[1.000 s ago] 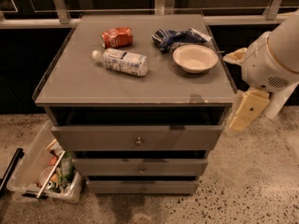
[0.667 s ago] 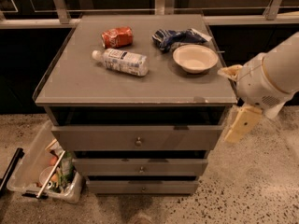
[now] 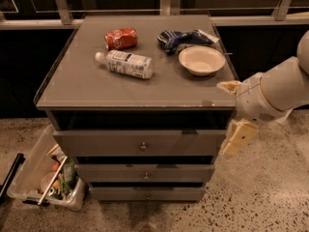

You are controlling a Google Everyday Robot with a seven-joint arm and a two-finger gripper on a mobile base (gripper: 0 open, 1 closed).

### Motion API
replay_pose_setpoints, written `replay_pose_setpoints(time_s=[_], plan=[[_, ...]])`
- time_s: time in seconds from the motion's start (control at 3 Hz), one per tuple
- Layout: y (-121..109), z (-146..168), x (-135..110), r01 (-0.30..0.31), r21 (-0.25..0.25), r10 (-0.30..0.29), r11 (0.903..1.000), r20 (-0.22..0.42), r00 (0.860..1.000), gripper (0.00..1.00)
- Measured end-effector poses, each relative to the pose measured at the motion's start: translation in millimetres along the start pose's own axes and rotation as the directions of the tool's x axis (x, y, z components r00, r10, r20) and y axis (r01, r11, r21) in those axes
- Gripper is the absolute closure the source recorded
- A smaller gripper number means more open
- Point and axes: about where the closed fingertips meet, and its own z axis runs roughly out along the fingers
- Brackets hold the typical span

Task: Open top drawer

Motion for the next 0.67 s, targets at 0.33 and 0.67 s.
replay_pose_setpoints(time_s=[0.33, 0.67], plan=[[4.9, 7.7, 2.4, -0.019, -0.020, 0.020, 0.9996, 0.011, 1.000, 0.00], [31.3, 27.6, 4.2, -0.025, -0.067, 0.028, 0.9974, 0.042, 0.999, 0.00]])
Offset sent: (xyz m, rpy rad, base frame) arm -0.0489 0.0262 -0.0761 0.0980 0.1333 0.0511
